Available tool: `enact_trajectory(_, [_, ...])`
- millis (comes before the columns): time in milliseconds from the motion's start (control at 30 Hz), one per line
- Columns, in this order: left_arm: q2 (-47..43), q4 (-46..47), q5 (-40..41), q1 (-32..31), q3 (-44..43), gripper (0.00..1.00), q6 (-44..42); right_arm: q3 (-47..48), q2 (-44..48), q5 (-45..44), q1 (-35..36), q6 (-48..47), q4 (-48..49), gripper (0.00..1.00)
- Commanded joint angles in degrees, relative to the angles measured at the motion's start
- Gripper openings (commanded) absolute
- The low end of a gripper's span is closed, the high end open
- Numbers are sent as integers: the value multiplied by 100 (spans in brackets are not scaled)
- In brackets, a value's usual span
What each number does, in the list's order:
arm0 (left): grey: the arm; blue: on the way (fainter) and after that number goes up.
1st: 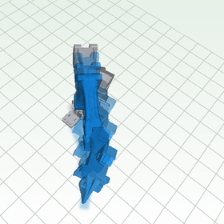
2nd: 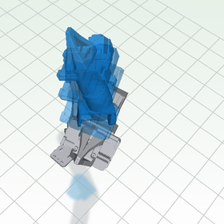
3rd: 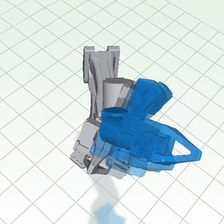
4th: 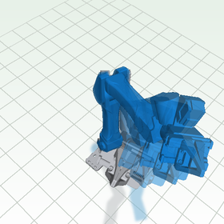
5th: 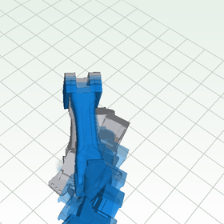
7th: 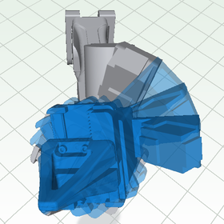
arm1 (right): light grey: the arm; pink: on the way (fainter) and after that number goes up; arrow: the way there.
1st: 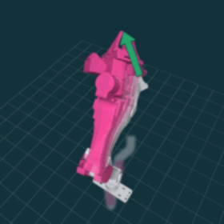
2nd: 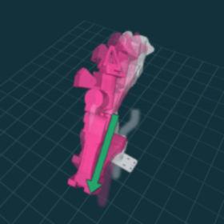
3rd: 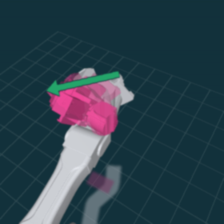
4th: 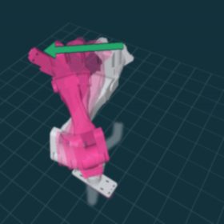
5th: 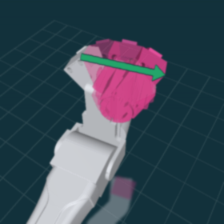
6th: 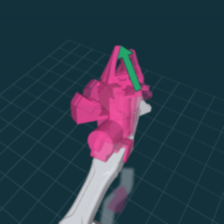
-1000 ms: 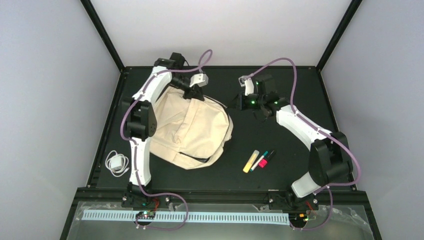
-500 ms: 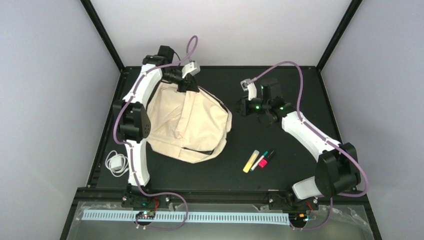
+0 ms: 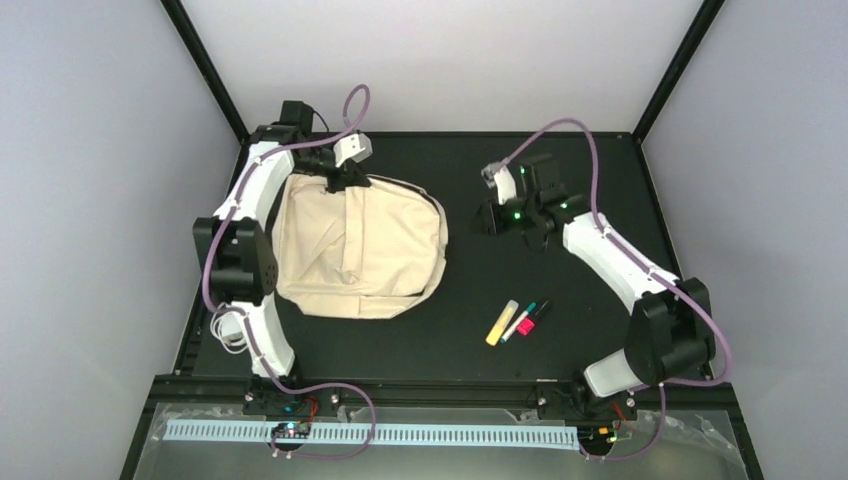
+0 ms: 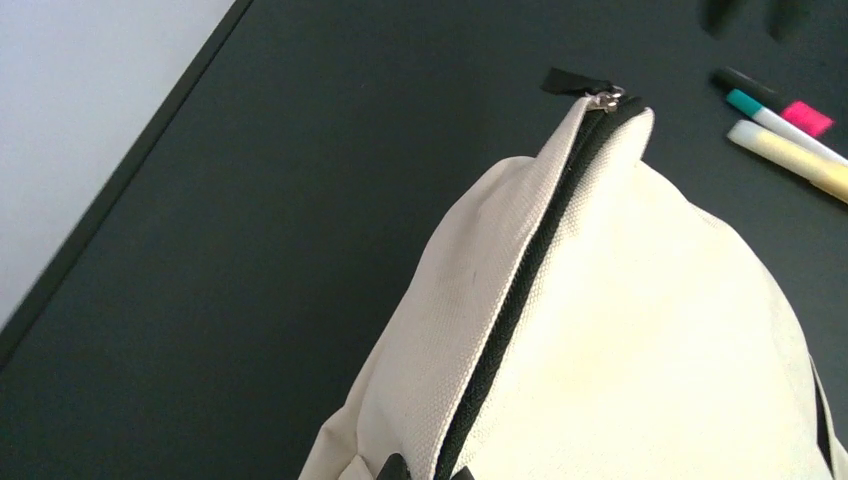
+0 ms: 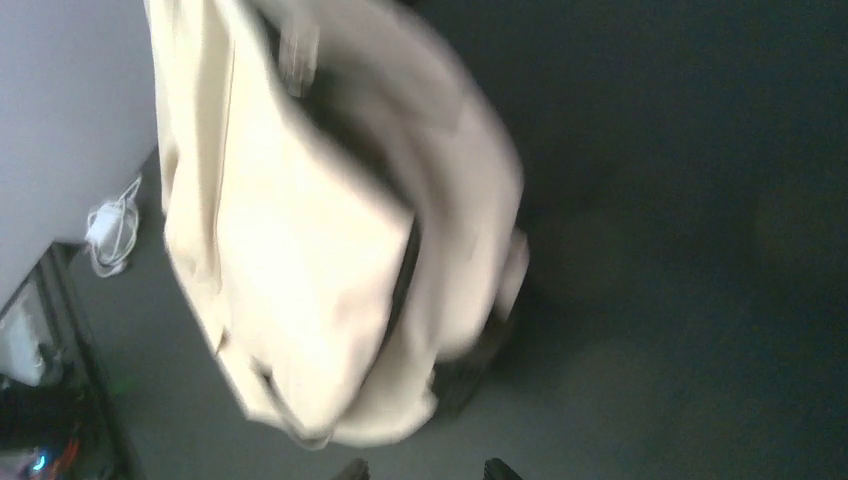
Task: Pack the student bag
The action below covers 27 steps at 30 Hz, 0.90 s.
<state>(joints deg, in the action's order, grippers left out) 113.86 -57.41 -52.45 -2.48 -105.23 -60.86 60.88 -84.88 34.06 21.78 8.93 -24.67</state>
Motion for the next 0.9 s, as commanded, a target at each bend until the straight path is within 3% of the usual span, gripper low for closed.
enact_trajectory(0, [-966,135,-107,-120,340,2,-849,907,200,-823,-12,-969,76,36])
enact_trajectory(100, [-1077,52,103,-165,293,2,-874,735,380,-1401,168,-1954,893,43])
enact_trajectory(200, [-1167,-3,229,-245,253,2,-779,113,661,-1607,610,-3629,2151,56])
enact_trajectory(267, [-1255,1,288,-292,285,2,-685,47,717,-1664,923,-4371,2211,62])
enact_trajectory(433, [-1493,-12,364,-404,457,2,-620,-94,756,-2520,1637,-5522,2204,61])
enact_trajectory(567, [-1590,-7,391,-463,486,2,-594,-365,729,-3026,1807,-6015,2430,49])
enact_trajectory(867, [-1589,-7,389,-532,476,2,-516,-278,340,-3107,1853,-6429,2736,49])
